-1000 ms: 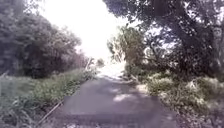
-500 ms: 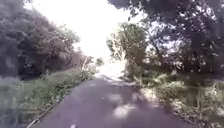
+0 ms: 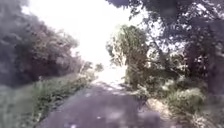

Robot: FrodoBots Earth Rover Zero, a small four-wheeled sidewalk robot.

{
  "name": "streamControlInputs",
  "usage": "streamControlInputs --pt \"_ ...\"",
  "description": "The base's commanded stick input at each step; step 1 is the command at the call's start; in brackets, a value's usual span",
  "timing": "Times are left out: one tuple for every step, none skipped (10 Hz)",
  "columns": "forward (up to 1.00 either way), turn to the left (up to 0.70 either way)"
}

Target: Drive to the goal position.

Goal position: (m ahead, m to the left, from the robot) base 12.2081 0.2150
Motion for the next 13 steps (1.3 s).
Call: streamControlInputs --pt "1.0 0.0" --pt "1.0 0.0" --pt "1.0 0.02" --pt "1.0 0.29" --pt "1.0 0.4" --pt "1.0 0.38" --pt "1.0 0.11" --pt "1.0 0.0" --pt "1.0 0.0" --pt "1.0 0.0" --pt "1.0 0.0" --pt "1.0 0.0" --pt "1.0 0.0"
